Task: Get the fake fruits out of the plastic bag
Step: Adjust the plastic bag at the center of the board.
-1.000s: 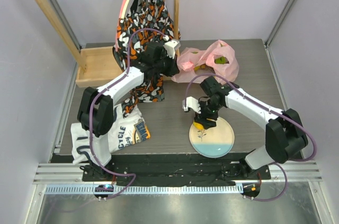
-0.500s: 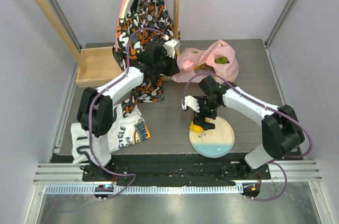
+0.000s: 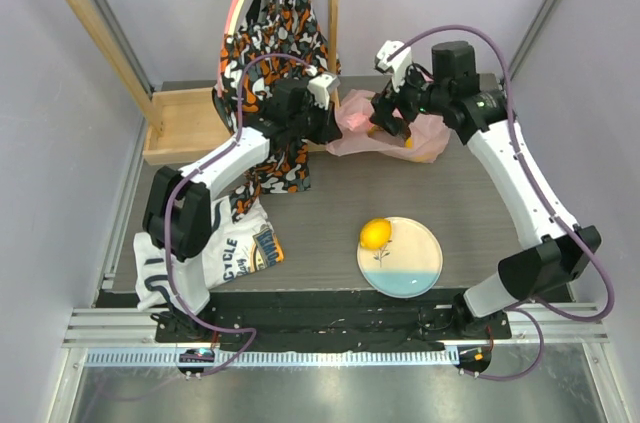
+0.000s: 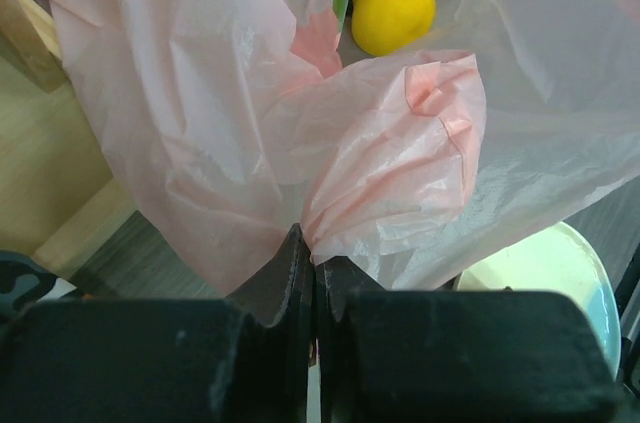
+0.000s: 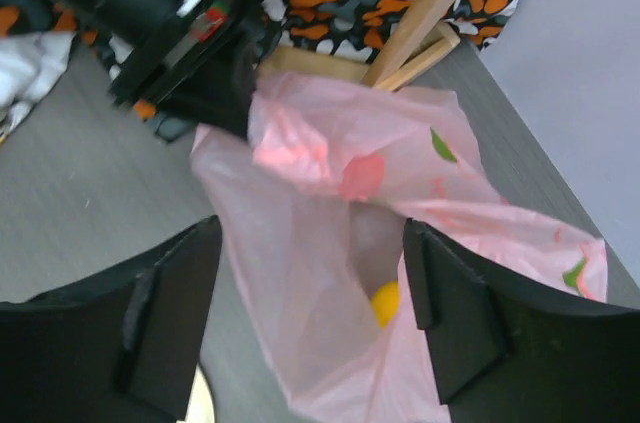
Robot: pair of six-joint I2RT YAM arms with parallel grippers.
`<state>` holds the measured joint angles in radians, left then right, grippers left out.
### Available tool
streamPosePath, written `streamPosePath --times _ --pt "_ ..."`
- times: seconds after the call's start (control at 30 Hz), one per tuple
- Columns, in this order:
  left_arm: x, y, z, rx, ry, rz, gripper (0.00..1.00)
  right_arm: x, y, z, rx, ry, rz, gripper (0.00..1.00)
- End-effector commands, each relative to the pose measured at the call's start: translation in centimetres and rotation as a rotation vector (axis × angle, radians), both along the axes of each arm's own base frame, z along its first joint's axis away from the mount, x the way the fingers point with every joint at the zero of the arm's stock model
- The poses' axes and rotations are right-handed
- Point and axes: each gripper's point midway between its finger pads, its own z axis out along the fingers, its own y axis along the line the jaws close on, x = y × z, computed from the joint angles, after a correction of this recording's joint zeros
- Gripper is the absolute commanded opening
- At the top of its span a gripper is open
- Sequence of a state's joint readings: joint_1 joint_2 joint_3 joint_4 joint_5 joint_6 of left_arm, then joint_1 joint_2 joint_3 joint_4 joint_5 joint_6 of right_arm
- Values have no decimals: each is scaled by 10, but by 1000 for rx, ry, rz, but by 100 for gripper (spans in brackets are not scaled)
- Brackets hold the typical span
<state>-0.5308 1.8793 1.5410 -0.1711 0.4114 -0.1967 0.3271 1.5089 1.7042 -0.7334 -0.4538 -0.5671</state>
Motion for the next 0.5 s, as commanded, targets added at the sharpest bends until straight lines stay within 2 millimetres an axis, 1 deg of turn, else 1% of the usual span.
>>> streamPosePath --times 0.0,0.03,0.07,0.1,0.13,0.17,0.2,0.23,0.27,0.3,0.33,0.37,0.4,0.47 --pt "-14 -5 38 -78 -49 -33 6 51 6 -58 35 66 -159 71" --pt "-15 -5 38 -79 -47 -32 6 59 2 -79 -7 92 -182 68" --pt "-16 -4 38 -80 -45 -32 6 61 -3 -90 -46 102 -197 66" --pt "-18 -4 37 -79 -39 -34 6 60 -11 -112 -100 124 -215 61" --pt "-20 -4 39 -83 -39 -35 5 63 -28 -122 -158 120 -290 59" --pt "-20 -4 39 -87 -39 -35 5 57 -45 -143 -196 156 -332 58" --pt "-22 -3 36 -84 -34 -35 5 54 -57 -151 -207 171 -377 54" --pt "-24 -1 38 -83 -38 -36 5 49 -69 -157 -227 182 -412 53" --pt "-27 0 35 -75 -33 -38 5 36 -89 -165 -259 200 -462 53" --pt "-29 2 31 -68 -26 -39 4 28 -96 -169 -286 209 -466 53" --pt "-31 4 33 -66 -35 -44 4 15 -106 -174 -333 232 -482 52" --pt "-35 6 27 -57 -23 -47 4 1 -115 -177 -363 238 -490 52" --pt "-37 6 26 -59 -16 -51 4 -7 -119 -178 -378 235 -487 53" --pt "-42 6 23 -64 0 -60 4 -17 -121 -177 -376 218 -470 56"
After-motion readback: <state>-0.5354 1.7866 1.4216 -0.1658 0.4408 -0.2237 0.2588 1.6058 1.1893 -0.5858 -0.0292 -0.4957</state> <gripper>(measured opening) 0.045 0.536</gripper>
